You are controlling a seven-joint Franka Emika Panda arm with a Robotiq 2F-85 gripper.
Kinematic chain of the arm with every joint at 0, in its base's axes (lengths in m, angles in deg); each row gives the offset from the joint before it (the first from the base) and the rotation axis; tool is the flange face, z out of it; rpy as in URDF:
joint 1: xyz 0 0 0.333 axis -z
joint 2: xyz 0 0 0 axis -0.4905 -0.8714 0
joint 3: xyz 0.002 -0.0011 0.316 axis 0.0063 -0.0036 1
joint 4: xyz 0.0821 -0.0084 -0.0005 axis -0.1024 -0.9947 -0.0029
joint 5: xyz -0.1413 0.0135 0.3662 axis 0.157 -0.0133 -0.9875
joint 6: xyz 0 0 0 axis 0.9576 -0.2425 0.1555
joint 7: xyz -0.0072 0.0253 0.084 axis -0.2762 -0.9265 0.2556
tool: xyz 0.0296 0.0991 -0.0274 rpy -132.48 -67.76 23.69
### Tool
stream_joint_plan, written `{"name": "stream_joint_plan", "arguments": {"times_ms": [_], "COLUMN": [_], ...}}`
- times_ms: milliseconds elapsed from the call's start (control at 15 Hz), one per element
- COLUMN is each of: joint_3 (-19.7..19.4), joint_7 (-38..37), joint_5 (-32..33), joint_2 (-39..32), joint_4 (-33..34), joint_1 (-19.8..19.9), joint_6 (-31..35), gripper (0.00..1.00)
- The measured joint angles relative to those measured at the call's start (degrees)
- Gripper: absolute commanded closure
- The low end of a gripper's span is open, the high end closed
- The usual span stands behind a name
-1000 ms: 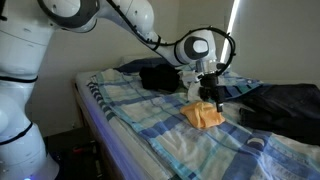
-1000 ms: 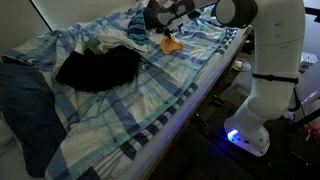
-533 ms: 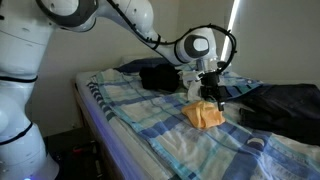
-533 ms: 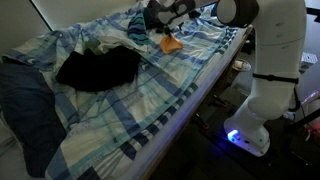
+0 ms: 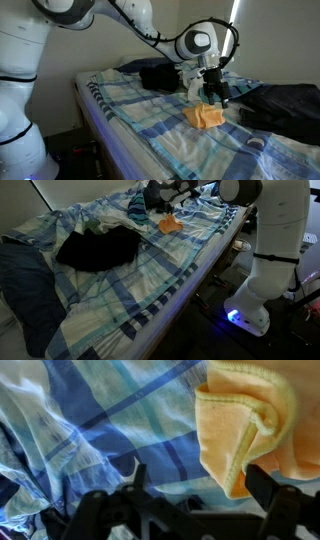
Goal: Unfold the yellow towel
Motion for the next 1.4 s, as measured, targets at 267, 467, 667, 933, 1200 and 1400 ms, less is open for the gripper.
{"name": "stream_joint_plan", "arguments": {"times_ms": [267,467,667,933,1200,1400], "joint_3": [-0.1,-0.1,0.0,1.2,2.5,3.1], "joint_7": [-0.7,-0.9,-0.9,-0.9,-0.9,-0.9], "joint_5": [0.4,0.4,0.4,0.2,-1.1,-2.7], "joint_2": [0.3,0.4,0.4,0.4,0.1,-0.6], "joint_4": [0.0,-0.5,-1.5,-3.9,-5.5,-5.9], "joint_1": [0.5,0.6,0.4,0.1,0.1,0.1], "joint_6": [0.0,0.0,0.0,0.0,0.1,0.7], "gripper": [0.0,0.0,0.27,0.0,0.0,0.26]}}
